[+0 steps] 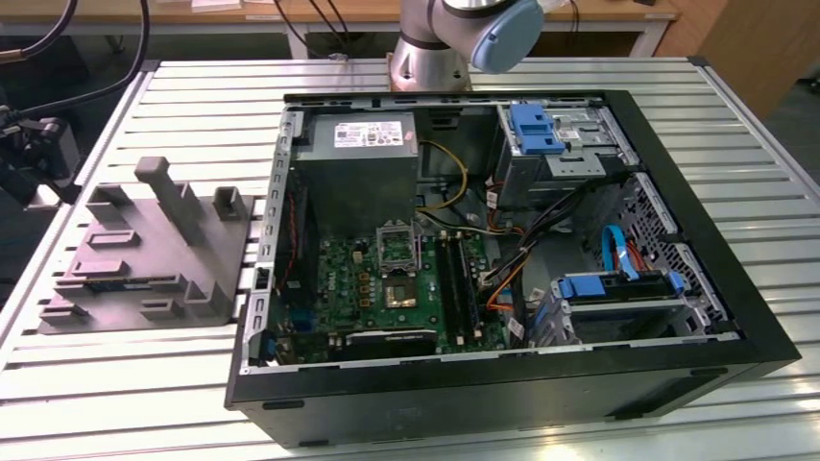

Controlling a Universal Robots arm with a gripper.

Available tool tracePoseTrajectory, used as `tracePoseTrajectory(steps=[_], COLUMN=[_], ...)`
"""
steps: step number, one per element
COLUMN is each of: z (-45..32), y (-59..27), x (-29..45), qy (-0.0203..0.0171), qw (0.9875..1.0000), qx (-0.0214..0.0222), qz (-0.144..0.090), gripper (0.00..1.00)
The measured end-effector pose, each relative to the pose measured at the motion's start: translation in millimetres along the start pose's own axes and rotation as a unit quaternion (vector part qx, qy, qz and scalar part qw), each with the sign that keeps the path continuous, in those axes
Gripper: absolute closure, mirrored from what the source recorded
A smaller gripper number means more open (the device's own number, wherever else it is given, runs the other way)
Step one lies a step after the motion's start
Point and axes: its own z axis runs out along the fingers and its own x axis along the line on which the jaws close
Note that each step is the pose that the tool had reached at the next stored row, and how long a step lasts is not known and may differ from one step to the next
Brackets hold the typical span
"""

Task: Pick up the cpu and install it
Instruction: 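Pick up the cpu and move it towards the insertion slot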

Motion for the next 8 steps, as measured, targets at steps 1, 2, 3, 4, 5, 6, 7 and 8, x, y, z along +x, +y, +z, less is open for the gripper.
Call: tracePoseTrajectory(steps=[1,2,3,4,5,6,7,8], z=[-0.2,-0.3,-0.3,-0.4,-0.5,-0.6,-0.9,-1.1], y=[0.1,0.1,0.6,0.9,0.9,0.9,0.9,1.0], x=[0.0,0.0,0.0,0.0,0.0,0.0,0.0,0.0], qy=[0.0000,0.0000,0.0001,0.0001,0.0001,0.0000,0.0001,0.0001], qw=[1.0000,1.0000,1.0000,1.0000,1.0000,1.0000,1.0000,1.0000], qx=[0.0000,0.0000,0.0000,0.0001,0.0000,0.0000,0.0000,0.0000], qz=[0.000,0.000,0.000,0.000,0.000,0.000,0.000,0.000], gripper=[0.53,0.53,0.53,0.53,0.53,0.53,0.53,0.53])
